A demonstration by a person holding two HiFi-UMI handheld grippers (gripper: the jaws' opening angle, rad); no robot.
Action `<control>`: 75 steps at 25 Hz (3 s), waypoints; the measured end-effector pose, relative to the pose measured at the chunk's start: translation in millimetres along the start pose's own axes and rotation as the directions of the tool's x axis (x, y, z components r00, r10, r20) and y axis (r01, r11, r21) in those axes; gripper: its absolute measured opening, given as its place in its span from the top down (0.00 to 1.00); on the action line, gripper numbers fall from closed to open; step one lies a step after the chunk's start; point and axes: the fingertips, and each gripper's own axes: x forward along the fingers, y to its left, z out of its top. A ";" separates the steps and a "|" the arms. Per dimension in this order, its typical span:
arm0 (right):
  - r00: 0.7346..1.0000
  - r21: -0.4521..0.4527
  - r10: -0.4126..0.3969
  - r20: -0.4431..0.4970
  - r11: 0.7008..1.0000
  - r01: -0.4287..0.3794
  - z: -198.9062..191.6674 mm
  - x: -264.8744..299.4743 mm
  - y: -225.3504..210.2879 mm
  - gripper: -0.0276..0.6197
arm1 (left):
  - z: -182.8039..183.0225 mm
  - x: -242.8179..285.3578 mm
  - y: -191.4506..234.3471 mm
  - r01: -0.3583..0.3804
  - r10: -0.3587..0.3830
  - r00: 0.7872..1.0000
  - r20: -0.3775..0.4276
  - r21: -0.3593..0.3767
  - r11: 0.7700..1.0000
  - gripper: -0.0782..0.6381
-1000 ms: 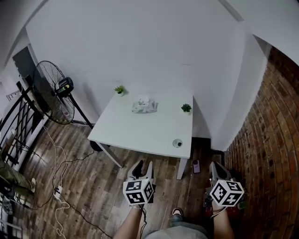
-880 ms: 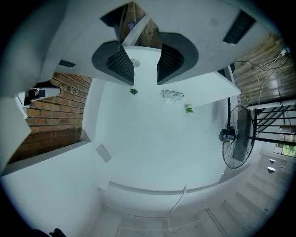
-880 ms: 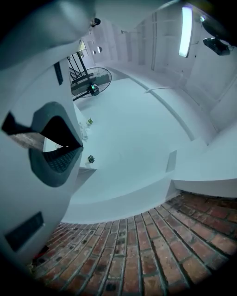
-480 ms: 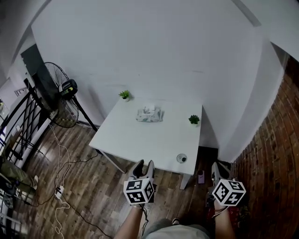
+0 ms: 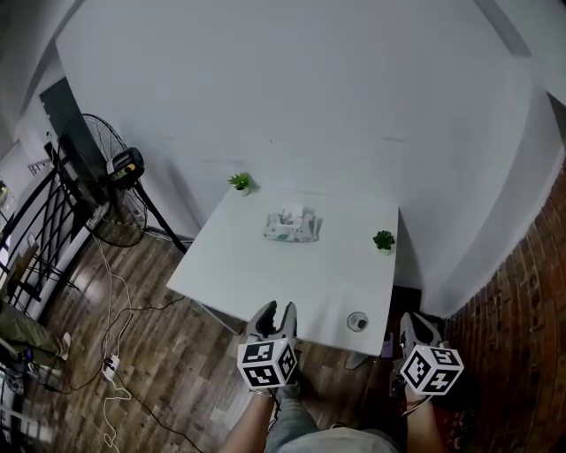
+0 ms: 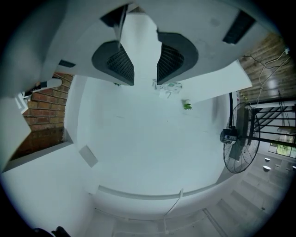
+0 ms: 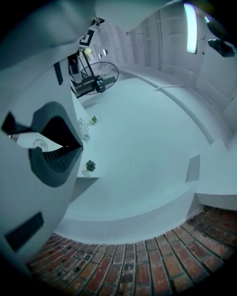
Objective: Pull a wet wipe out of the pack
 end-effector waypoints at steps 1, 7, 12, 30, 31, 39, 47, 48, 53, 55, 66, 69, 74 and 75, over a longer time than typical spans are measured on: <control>1.000 -0.006 -0.010 0.003 1.000 0.010 1.8 10.3 2.1 0.96 | 3.7 9.9 6.4 0.005 -0.005 1.000 0.003 -0.001 1.000 0.68; 1.000 0.037 -0.031 0.007 0.999 0.030 17.3 79.9 39.7 0.96 | 36.4 70.5 60.4 0.036 -0.036 0.999 -0.009 0.024 0.999 0.68; 0.998 0.085 -0.065 0.010 0.994 0.064 31.5 138.7 69.7 0.96 | 62.0 120.5 111.8 0.065 -0.064 0.997 -0.038 0.034 0.997 0.68; 0.989 0.088 -0.144 -0.004 0.986 0.144 54.0 250.2 129.9 0.96 | 106.0 236.4 208.0 0.142 -0.138 0.988 -0.076 0.043 0.989 0.68; 0.990 0.087 -0.140 -0.018 0.986 0.141 50.5 253.1 129.8 0.96 | 101.4 237.1 209.2 0.138 -0.134 0.987 -0.084 0.039 0.990 0.68; 0.993 0.071 -0.111 -0.052 0.991 0.114 53.1 278.6 120.0 0.96 | 76.0 246.5 201.9 0.127 -0.118 0.981 -0.151 0.047 0.991 0.68; 0.992 0.072 -0.091 -0.091 0.993 0.098 45.6 291.3 102.7 0.96 | 59.0 262.6 183.9 0.127 -0.115 0.975 -0.190 0.048 0.991 0.68; 0.992 0.077 -0.090 -0.093 0.992 0.098 44.1 292.6 99.6 0.96 | 55.9 264.4 180.6 0.133 -0.121 0.973 -0.197 0.052 0.990 0.68; 0.990 0.090 -0.084 -0.109 0.991 0.094 33.9 300.3 85.2 0.96 | 38.5 271.1 166.5 0.179 -0.157 0.957 -0.242 0.075 0.981 0.68; 0.990 0.100 -0.082 -0.115 0.991 0.094 29.3 304.5 79.6 0.96 | 31.6 274.4 161.8 0.199 -0.168 0.948 -0.268 0.091 0.976 0.68; 0.982 0.214 -0.122 -0.142 0.965 0.151 -8.8 320.2 51.1 0.96 | 18.8 295.8 124.1 0.446 -0.320 0.836 -0.445 0.214 0.869 0.68; 0.980 0.240 -0.133 -0.147 0.957 0.165 -16.1 323.8 46.8 0.96 | 14.2 306.0 114.1 0.514 -0.356 0.790 -0.500 0.221 0.829 0.69; 0.977 0.240 -0.132 -0.169 0.956 0.171 -24.3 328.0 39.1 0.96 | 7.8 329.1 99.6 0.595 -0.386 0.728 -0.566 0.244 0.766 0.69; 0.976 0.237 -0.130 -0.176 0.957 0.170 -26.2 328.8 38.2 0.96 | 6.8 333.8 98.8 0.606 -0.385 0.720 -0.577 0.253 0.754 0.69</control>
